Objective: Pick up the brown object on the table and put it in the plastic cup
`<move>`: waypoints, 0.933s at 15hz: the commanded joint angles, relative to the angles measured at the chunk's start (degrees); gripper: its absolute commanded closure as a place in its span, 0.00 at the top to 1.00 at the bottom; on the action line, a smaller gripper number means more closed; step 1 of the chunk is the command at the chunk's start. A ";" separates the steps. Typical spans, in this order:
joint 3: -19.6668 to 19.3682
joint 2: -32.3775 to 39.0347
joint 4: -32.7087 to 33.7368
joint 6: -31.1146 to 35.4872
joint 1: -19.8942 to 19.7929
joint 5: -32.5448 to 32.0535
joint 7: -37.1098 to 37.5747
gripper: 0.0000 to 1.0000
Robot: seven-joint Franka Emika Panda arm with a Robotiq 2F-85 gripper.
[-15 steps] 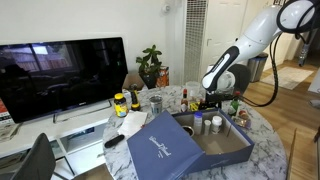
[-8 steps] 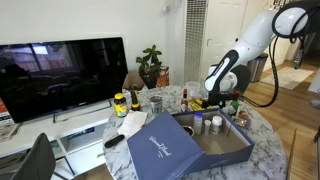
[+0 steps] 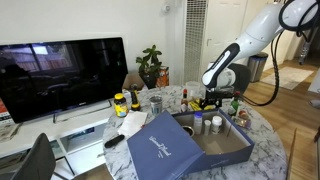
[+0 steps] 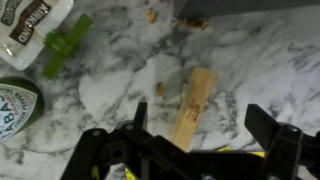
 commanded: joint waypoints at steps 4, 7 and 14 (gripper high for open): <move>0.86 -0.50 -1.45 1.32 -1.02 1.29 -1.56 1.00; 0.71 1.87 -0.02 2.94 -1.13 1.98 -0.17 0.74; 1.28 1.37 -1.72 10.12 -0.95 3.18 -0.03 0.21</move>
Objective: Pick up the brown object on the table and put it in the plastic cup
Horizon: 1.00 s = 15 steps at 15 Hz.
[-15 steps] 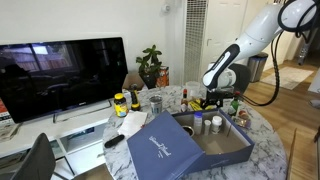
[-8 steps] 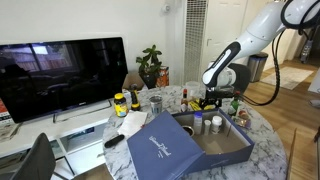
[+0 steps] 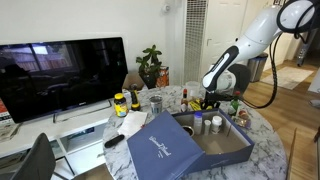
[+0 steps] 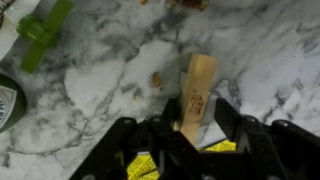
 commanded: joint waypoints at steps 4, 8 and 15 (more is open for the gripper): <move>-0.27 -1.91 -3.16 6.78 0.63 0.82 1.30 0.00; 5.42 -12.25 -13.44 20.17 -3.78 5.10 -3.71 0.04; 10.71 -23.21 -23.69 46.89 -8.75 7.52 -1.36 0.04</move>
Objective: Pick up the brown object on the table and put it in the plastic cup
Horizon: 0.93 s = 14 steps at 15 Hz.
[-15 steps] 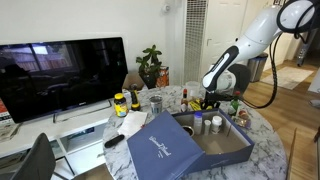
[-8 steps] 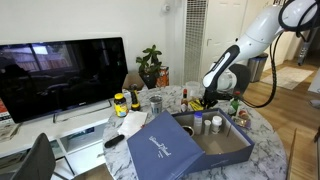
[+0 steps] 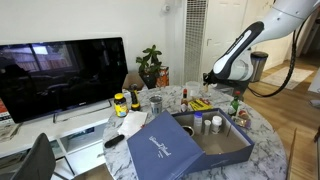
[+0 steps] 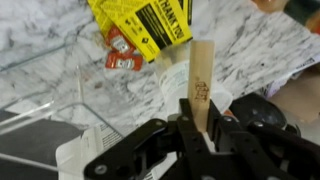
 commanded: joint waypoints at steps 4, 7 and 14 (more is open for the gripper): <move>-8.59 2.46 3.71 6.31 7.50 6.30 -0.68 0.04; -13.93 5.30 9.09 4.69 12.65 10.55 -0.98 0.04; -29.11 14.92 22.31 -4.33 26.60 14.97 -0.18 0.04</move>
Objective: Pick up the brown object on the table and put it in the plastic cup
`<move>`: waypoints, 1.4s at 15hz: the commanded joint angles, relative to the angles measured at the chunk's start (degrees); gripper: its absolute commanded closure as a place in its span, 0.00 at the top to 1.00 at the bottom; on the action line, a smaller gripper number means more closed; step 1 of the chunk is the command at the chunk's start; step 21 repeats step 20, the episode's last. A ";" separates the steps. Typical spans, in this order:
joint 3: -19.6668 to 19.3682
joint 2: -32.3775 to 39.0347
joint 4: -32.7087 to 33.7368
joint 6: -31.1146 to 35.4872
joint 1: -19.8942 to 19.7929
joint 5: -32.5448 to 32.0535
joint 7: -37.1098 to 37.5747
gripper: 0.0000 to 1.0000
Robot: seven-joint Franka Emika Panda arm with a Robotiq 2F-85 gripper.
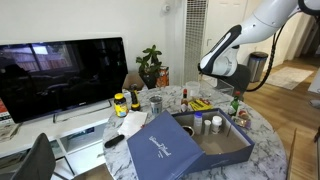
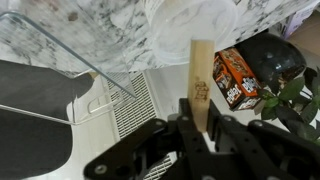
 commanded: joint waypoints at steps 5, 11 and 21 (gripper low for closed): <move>-11.48 11.76 14.16 -9.24 8.46 1.02 3.90 0.04; -16.98 16.86 19.53 -15.28 11.68 0.47 7.80 0.44; -11.73 11.93 16.79 -15.21 9.56 -2.28 6.28 0.85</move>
